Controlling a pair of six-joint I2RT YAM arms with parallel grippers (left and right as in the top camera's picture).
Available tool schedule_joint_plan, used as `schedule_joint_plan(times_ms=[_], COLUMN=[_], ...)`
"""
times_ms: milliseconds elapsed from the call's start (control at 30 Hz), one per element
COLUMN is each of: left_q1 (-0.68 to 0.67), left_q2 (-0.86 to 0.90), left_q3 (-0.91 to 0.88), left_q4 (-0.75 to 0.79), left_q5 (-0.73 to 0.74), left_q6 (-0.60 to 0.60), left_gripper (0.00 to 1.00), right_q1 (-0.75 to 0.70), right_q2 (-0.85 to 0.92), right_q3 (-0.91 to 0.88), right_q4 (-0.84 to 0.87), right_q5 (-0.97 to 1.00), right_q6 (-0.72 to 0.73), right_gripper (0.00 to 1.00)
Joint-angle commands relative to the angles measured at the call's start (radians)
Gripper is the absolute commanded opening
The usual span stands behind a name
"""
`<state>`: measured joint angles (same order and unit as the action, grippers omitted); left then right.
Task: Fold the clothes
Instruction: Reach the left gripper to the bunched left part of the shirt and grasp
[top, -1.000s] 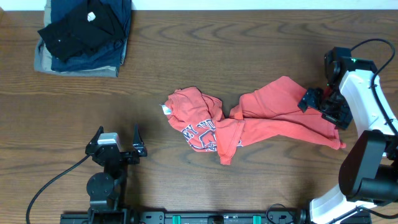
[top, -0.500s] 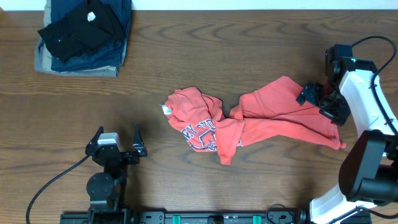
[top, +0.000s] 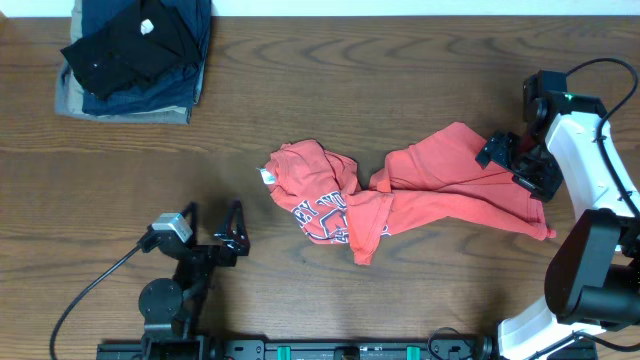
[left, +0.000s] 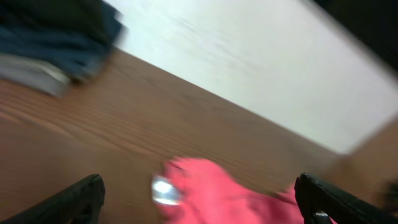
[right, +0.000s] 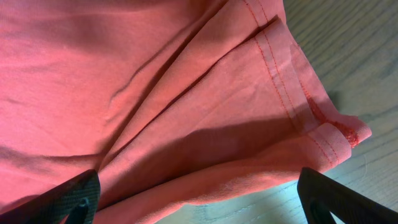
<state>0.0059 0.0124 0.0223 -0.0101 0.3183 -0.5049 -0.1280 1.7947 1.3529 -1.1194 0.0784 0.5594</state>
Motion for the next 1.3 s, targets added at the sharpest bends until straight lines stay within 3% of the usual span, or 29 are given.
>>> schedule_joint_plan(times_ms=[0, 167, 400, 633, 800, 1067, 1267], left_q1=[0.004, 0.004, -0.011, -0.093, -0.216, -0.624, -0.843], left_q2=[0.005, 0.007, 0.047, 0.325, 0.584, 0.974, 1.206], left_q3=[-0.018, -0.007, 0.176, 0.500, 0.671, 0.865, 0.909], left_q4=[-0.029, -0.024, -0.071, -0.367, -0.517, -0.652, -0.560], left_q5=[0.223, 0.278, 0.333, 0.332, 0.303, -0.226, -0.275], left_q6=[-0.204, -0.182, 0.023, 0.298, 0.403, 0.394, 0.392], left_gripper=[0.98, 0.98, 0.98, 0.98, 0.98, 0.98, 0.98], right_q1=[-0.002, -0.002, -0.002, -0.002, -0.002, -0.002, -0.002], right_q2=[-0.018, -0.018, -0.018, -0.018, -0.018, -0.018, -0.018], right_q3=[0.000, 0.000, 0.000, 0.000, 0.000, 0.000, 0.000], right_q4=[0.002, 0.002, 0.002, 0.002, 0.002, 0.002, 0.002], right_q5=[0.002, 0.002, 0.002, 0.002, 0.002, 0.002, 0.002], right_q6=[0.016, 0.016, 0.016, 0.016, 0.016, 0.016, 0.016], right_gripper=[0.99, 0.99, 0.99, 0.99, 0.99, 0.99, 0.99])
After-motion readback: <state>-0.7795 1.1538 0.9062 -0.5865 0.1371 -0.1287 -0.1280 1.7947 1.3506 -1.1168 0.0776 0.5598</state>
